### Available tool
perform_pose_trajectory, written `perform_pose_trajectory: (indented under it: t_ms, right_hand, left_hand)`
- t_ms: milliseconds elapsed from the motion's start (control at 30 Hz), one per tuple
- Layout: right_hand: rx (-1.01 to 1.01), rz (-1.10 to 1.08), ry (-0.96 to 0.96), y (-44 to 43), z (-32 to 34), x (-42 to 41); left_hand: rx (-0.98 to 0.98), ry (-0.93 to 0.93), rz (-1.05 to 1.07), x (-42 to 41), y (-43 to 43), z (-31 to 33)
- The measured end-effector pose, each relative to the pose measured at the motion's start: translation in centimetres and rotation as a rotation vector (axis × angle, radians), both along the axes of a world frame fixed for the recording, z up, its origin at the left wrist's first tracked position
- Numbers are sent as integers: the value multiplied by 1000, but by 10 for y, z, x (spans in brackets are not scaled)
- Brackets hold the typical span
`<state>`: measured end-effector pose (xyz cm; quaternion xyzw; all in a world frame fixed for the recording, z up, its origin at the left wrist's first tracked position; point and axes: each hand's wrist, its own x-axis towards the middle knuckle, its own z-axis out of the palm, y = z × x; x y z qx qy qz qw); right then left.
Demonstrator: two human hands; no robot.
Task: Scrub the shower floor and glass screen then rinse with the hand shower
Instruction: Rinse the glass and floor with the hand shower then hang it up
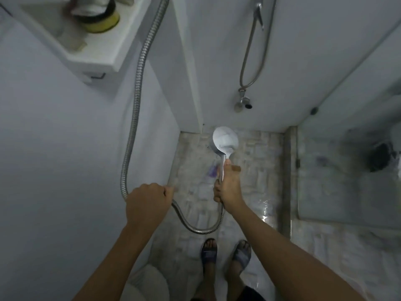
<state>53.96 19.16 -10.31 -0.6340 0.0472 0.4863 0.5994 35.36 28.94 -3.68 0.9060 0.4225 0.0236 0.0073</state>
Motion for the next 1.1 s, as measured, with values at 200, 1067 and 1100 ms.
perform_pose_trajectory:
  t_ms: [200,1067,1100]
  right_hand:
    - [-21,31,108,-1,-24,-53]
    - [-180,-480,-167,-156,-53,1]
    - [-195,-498,-199,-164,-51,8]
  left_hand:
    - [41,52,-13,-31,2,-23]
    - [-365,313,-74,95,-50,-95]
    - [-375,329,-116,105,-56,-93]
